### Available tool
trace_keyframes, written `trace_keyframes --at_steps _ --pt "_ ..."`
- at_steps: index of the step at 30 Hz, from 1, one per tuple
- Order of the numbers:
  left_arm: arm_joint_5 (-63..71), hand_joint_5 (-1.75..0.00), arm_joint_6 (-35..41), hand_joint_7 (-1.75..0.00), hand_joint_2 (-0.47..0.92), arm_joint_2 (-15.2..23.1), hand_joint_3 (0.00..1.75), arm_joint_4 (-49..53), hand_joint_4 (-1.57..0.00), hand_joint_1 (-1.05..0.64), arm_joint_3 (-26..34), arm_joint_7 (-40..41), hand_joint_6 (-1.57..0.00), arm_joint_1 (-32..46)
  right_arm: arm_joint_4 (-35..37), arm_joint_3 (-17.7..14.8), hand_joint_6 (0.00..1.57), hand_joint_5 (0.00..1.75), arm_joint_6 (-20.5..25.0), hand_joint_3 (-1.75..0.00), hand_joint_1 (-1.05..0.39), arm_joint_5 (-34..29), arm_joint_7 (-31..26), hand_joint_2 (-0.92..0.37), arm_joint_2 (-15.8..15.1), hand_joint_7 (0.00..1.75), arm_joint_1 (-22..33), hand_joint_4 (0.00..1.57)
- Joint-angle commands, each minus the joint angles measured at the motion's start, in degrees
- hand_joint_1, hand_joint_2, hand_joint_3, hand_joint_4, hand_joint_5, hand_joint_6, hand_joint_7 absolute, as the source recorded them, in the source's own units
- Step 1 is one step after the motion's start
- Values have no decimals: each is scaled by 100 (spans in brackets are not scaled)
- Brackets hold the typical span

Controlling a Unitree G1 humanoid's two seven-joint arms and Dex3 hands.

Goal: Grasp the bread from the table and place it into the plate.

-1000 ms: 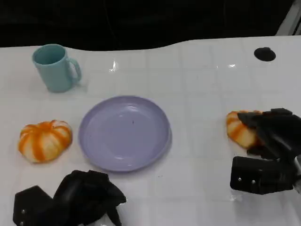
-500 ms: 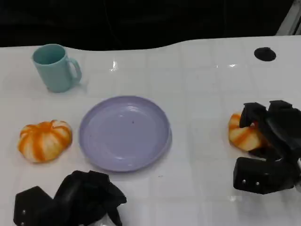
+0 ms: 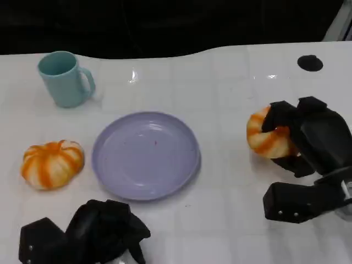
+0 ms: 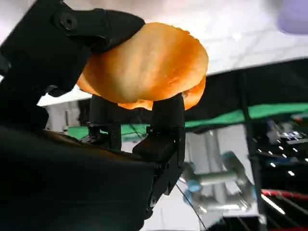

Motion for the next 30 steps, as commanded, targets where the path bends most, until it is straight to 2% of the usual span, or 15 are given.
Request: trace_keyframes --at_steps 1,7,14,21,25,30 --pt "59 -100 -56 -48 80 31 1 65 -147 -105 4 79 -157 -17 -478 -48 77 175 -258 -141 -14 127 43 -29 92 175 25 100" --pt "82 -99 -88 -48 80 21 0 103 -147 -105 -31 91 -157 -43 -846 24 76 175 -273 -142 -18 50 286 -29 416 174 -74 99" --pt "99 -99 -164 -49 80 27 1 160 -147 -105 -54 88 -157 -56 -789 270 79 175 -143 -140 -21 -145 427 -28 881 174 -339 100" --pt "90 -99 -125 -48 80 41 1 95 -148 -105 -54 78 -157 -13 -654 508 75 175 -75 -130 -18 -211 799 -30 1226 173 -497 96" --pt "107 -99 -142 -48 80 51 1 85 -148 -105 -62 78 -157 2 -357 617 78 175 -237 -133 -20 -227 695 -29 1455 175 -673 99" --pt "121 -99 -165 -48 81 49 1 68 -148 -105 -62 84 -157 19 -51 742 76 175 -173 -123 -22 -286 697 -30 1722 175 -921 98"
